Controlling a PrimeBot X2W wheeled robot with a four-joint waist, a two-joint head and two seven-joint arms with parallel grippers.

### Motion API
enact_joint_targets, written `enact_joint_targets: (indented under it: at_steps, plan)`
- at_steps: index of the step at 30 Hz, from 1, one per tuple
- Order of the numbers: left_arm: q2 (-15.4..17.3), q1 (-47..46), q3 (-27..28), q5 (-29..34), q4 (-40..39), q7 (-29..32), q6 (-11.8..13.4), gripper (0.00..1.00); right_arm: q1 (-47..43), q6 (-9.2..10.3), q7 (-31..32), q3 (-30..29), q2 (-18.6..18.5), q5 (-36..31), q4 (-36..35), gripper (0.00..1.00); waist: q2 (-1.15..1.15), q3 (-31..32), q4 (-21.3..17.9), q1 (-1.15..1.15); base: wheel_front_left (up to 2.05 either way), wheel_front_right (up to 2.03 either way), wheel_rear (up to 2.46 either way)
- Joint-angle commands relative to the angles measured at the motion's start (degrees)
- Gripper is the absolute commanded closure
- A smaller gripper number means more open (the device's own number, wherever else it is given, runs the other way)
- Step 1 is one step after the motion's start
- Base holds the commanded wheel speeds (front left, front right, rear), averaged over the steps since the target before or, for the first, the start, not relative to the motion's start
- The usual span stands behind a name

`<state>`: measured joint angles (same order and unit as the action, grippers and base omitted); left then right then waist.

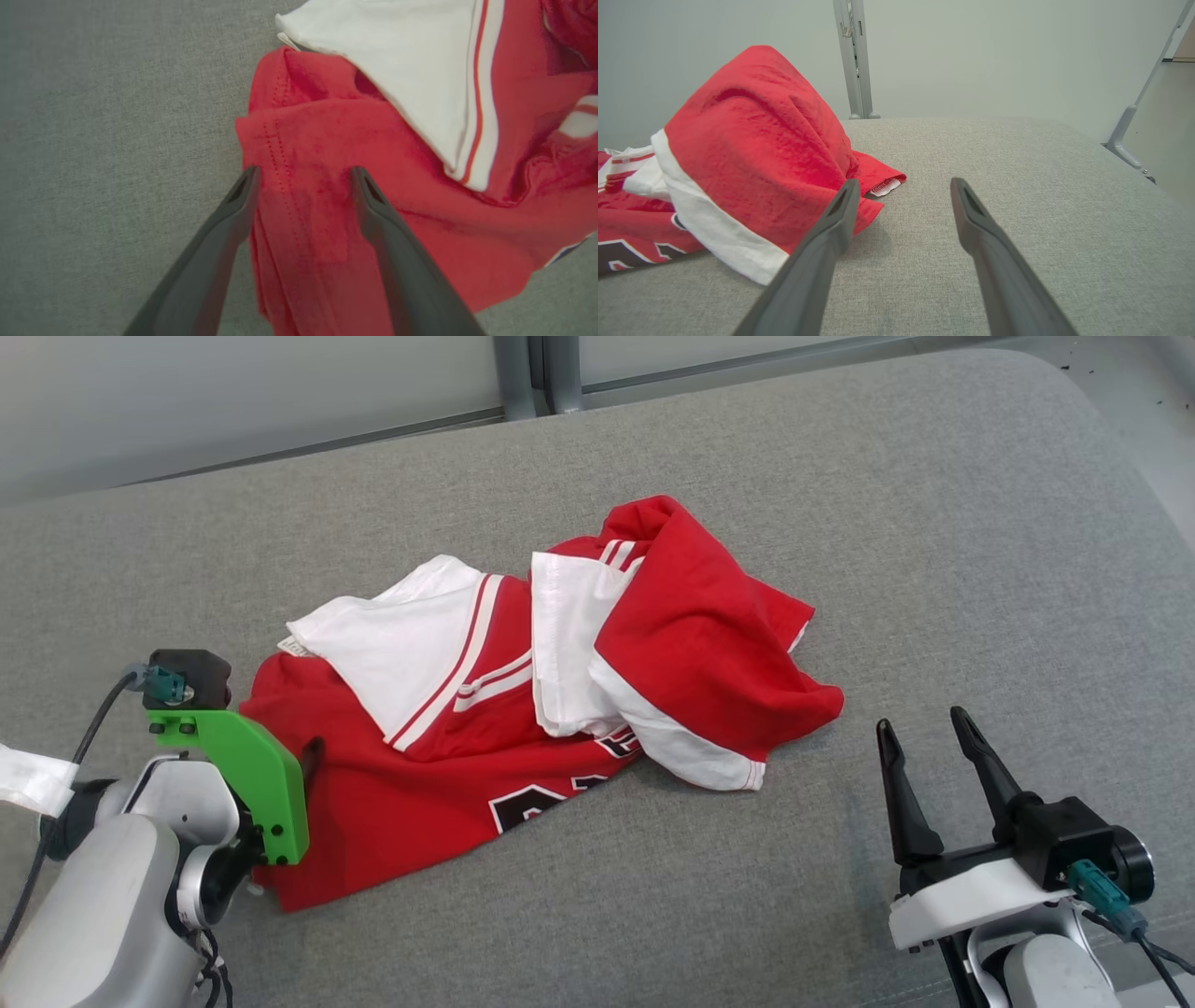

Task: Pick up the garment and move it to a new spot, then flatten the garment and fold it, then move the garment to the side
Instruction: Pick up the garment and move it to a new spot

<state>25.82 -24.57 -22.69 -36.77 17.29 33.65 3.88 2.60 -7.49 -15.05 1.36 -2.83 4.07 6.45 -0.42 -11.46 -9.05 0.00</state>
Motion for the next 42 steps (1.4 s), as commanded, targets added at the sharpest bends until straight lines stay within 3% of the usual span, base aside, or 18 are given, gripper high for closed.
enact_joint_targets:
  at_steps: [1, 5, 9, 10, 11, 15, 21, 24, 25, 30, 36, 42]
  plan:
    - [-0.14, -0.62, 0.0, -0.4, 0.55, -0.04, 0.39, 0.0, 0.51, 0.0, -0.2, 0.15, -0.15, -0.13, 0.11, 0.0, 0.42, -0.38, -0.21, 0.0, 0.0, 0.0, 0.0]
    - [-1.52, -0.09, -0.05, -1.63, 3.88, 0.13, 0.18, 0.0, 0.95, 0.0, -0.2, 0.74, -0.16, 0.1, 0.33, 0.0, 0.42, -0.78, -0.94, 0.0, 0.0, 0.0, 0.0]
    - [-3.52, 1.09, -1.72, -3.11, 5.84, 0.75, -2.46, 0.0, 0.09, 0.0, -0.19, 0.35, -0.12, 0.78, 1.07, 0.0, 0.42, -0.62, -1.17, 0.0, 0.0, 0.0, 0.0]
    - [-4.02, 1.39, -2.2, -3.51, 6.09, 0.91, -3.09, 0.78, 0.05, 0.0, -0.2, 0.34, -0.12, 0.69, 1.18, 0.0, 0.42, -0.61, -1.17, 0.0, 0.0, 0.0, 0.0]
    - [-4.34, 1.65, -2.64, -3.74, 6.25, 1.11, -3.61, 1.0, 0.04, 0.0, -0.2, 0.32, -0.13, 0.69, 1.29, 0.0, 0.42, -0.6, -1.16, 0.0, 0.0, 0.0, 0.0]
    - [-3.77, 1.67, -2.71, -3.53, 5.25, -0.23, -4.62, 1.0, -0.03, 0.0, -0.19, 0.19, -0.14, 0.97, 1.39, 0.0, 0.42, -0.4, -1.12, 0.0, 0.0, 0.0, 0.0]
    - [0.87, 0.95, 3.95, -4.59, -1.61, -5.95, -2.53, 1.0, -0.52, 0.0, -0.19, -0.14, -0.15, 1.3, 1.7, 0.0, 0.42, 0.33, -0.73, 0.0, 0.0, 0.0, 0.0]
    - [4.54, 2.61, 7.7, -5.29, -6.48, -6.27, -1.04, 1.0, -1.01, 0.0, -0.2, -0.33, -0.15, 1.46, 1.93, 0.0, 0.42, 0.7, -0.41, 0.0, 0.0, 0.0, 0.0]
    - [7.11, 3.52, 10.59, -6.01, -9.2, -5.83, 0.58, 1.0, -1.19, 0.0, -0.2, -0.34, -0.13, 1.53, 2.04, 0.0, 0.42, 0.88, -0.06, 0.0, 0.0, 0.0, 0.0]
    - [13.9, 5.67, 17.52, -6.54, -12.89, -5.34, 3.97, 1.0, -1.05, 0.0, -0.2, -0.2, -0.15, 1.68, 2.29, 0.0, 0.42, 1.15, 0.39, 0.0, 0.0, 0.0, 0.0]
    - [19.92, 6.73, 23.68, -6.71, -11.95, -4.83, 6.34, 1.0, -0.48, 0.0, -0.2, -0.26, -0.14, 1.67, 2.32, 0.0, 0.42, 1.02, 0.64, 0.0, 0.0, 0.0, 0.0]
    - [25.08, 4.47, 28.44, -6.8, -6.45, -6.12, 6.06, 1.0, -0.16, 0.0, -0.19, 0.17, -0.14, 1.67, 2.61, 0.0, 0.42, 0.57, 0.55, 0.0, 0.0, 0.0, 0.0]
